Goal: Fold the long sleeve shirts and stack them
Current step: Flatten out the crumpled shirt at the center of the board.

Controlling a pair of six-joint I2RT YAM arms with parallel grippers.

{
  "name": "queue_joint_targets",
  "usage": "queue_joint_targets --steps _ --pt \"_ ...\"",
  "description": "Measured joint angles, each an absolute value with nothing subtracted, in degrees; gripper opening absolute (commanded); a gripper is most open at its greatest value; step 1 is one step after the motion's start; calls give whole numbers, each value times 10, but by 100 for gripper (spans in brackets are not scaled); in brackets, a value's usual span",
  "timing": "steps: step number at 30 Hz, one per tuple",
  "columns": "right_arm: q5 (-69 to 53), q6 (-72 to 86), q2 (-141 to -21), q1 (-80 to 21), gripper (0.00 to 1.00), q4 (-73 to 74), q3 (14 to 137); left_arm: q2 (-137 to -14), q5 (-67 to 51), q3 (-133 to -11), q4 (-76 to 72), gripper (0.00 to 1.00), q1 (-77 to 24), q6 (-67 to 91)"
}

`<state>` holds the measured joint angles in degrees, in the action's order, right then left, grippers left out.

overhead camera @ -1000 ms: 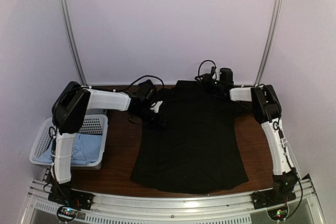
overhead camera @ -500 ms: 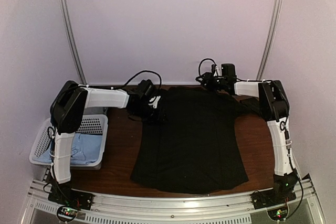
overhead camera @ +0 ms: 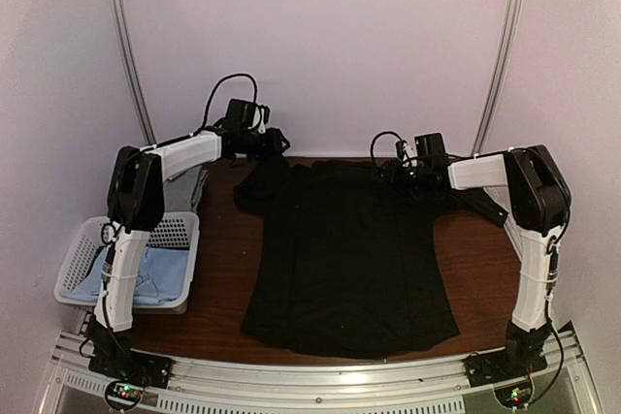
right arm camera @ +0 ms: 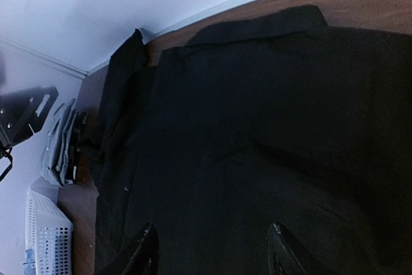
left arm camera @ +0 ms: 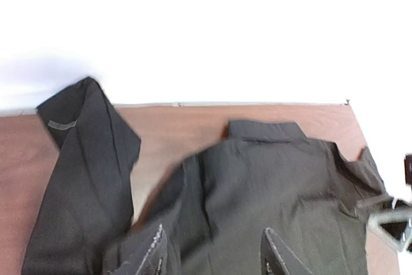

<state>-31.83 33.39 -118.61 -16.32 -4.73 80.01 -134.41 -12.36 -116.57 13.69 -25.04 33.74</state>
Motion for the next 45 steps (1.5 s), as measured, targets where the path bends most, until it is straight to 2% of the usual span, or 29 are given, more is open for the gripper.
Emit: queue_joint_targets --steps 4,8,16,21,31,45 --pt "-303 324 -1184 -163 59 -26 774 -1433 -133 -1241 134 50 -248 337" --pt "-293 316 -1175 -163 60 -17 761 -1493 -145 -1260 138 49 -247 351" --pt "-274 311 -1153 -163 62 -10 755 -1506 -121 -1258 165 48 -223 390" --pt "-249 302 -1154 -160 63 17 762 -1482 -96 -1217 163 48 -204 408" --pt "-192 272 -1177 -131 63 75 833 -1450 -68 -1170 166 48 -176 419" --pt "-115 223 -1363 -109 63 197 1065 -1445 -65 -1170 180 48 -176 405"
